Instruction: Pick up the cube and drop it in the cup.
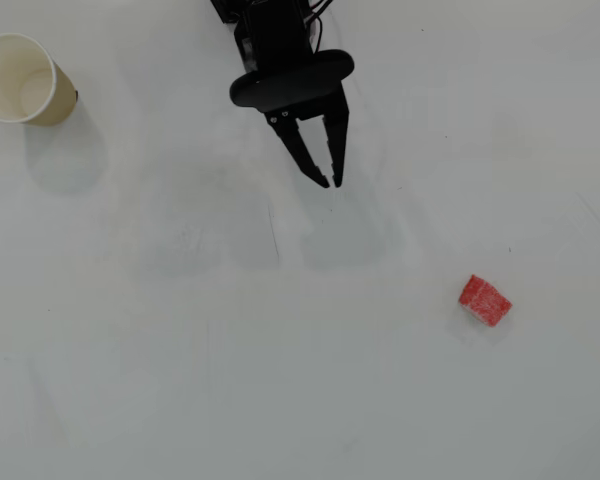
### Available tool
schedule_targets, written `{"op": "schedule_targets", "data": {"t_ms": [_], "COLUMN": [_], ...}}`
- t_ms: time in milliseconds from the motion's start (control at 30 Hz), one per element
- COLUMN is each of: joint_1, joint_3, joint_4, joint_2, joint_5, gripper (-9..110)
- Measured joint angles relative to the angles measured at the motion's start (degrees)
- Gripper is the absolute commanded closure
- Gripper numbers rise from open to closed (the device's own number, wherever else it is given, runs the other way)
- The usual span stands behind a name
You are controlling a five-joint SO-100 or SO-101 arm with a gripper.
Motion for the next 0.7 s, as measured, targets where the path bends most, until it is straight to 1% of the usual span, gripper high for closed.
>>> {"op": "schedule_targets", "data": {"t_ms": [333, 700], "joint_1": [-4.6, -12.0], "joint_3": [0.0, 0.0], "joint_4": [0.0, 0.0], "joint_2": [0.0, 0.0], "joint_5": [0.0, 0.0], "gripper": [101, 101]}}
